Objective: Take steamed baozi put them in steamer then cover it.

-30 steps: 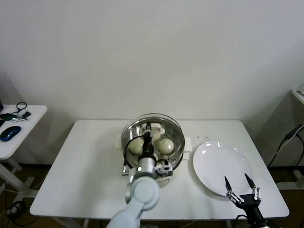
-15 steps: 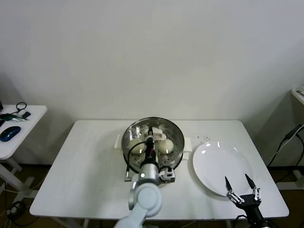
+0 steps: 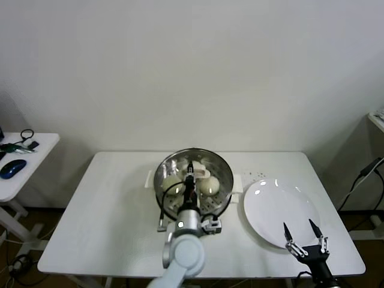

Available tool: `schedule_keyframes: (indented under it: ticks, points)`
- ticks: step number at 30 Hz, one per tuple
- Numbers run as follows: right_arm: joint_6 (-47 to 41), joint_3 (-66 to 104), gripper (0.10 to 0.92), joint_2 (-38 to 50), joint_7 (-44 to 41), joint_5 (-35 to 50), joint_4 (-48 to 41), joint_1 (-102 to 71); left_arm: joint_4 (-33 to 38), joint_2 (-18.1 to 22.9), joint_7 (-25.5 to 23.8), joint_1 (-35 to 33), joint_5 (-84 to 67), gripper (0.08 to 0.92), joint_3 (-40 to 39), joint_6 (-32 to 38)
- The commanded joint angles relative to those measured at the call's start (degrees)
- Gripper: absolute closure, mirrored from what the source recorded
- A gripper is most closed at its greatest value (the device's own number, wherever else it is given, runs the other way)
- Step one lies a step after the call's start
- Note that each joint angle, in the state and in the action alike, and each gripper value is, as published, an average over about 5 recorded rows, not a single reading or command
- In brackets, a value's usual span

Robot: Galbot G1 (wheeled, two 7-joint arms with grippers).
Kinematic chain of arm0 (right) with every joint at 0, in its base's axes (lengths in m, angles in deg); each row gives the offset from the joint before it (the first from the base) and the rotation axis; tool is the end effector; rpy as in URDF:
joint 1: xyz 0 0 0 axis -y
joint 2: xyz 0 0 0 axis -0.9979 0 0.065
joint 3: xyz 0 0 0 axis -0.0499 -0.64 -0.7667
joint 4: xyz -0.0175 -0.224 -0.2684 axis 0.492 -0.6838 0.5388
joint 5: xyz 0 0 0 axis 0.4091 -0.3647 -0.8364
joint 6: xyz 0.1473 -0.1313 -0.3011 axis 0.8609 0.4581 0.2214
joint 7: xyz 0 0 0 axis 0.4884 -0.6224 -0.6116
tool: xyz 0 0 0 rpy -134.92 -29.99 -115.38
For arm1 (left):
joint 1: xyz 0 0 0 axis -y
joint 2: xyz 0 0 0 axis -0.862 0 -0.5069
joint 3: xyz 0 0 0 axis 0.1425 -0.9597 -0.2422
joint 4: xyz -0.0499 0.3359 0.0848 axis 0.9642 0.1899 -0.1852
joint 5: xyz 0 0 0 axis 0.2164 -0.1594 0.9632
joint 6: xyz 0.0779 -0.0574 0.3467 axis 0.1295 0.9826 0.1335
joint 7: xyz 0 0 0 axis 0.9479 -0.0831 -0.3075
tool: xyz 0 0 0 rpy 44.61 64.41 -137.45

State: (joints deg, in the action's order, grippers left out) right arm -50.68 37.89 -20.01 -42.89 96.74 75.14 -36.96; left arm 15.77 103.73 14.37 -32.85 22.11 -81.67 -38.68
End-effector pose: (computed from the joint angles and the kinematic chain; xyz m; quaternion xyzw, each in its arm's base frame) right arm 0.1192 -0.1446 -0.3816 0.0446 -0.9983 0.0276 0.0239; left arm 0.2784 -0.1847 -0.2899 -0.0037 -0.7085 -0.7057 0.0078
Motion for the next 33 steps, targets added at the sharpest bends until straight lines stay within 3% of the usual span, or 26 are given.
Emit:
schedule_keyframes:
  ticks: [1, 11, 17, 20, 24, 28, 33]
  points:
    - [-0.6, -0.2, 0.203, 0.1, -0.1, -0.3, 0.2, 0.0, 6.7, -1.5, -1.9, -0.6, -4.3, 0.819, -1.4, -0.7]
    - [-3.5, -1.5, 0.203, 0.8, -0.8, -1.0, 0.3, -0.7, 17.1, -6.6, -3.0, -4.9, -10.9, 0.530, 0.2, -0.7]
    - [-4.6, -2.3, 0.203, 1.5, 1.2, -0.5, 0.3, -0.7, 21.4, -10.6, 4.0, -11.2, -23.1, 0.357, 5.5, 2.6]
    - [-4.7, -2.5, 0.203, 1.8, 2.2, 0.4, 0.7, -0.5, 21.6, -12.0, 10.5, -13.3, -35.4, 0.271, 11.8, 6.4]
    - [-4.4, -2.1, 0.203, 2.1, 3.5, 2.0, 1.6, 0.0, 20.9, -14.6, 16.9, -14.3, -63.0, 0.192, 28.1, 13.6]
    - [-3.8, -2.2, 0.203, 1.9, 5.0, 2.7, 1.4, 0.3, 17.2, -20.2, 17.2, -17.6, -87.6, 0.178, 44.3, 21.6]
    - [-1.9, -3.1, 0.203, 1.4, 5.6, 3.4, -0.2, 1.0, 9.7, -26.7, 16.9, -26.7, -111.1, 0.177, 52.2, 32.0]
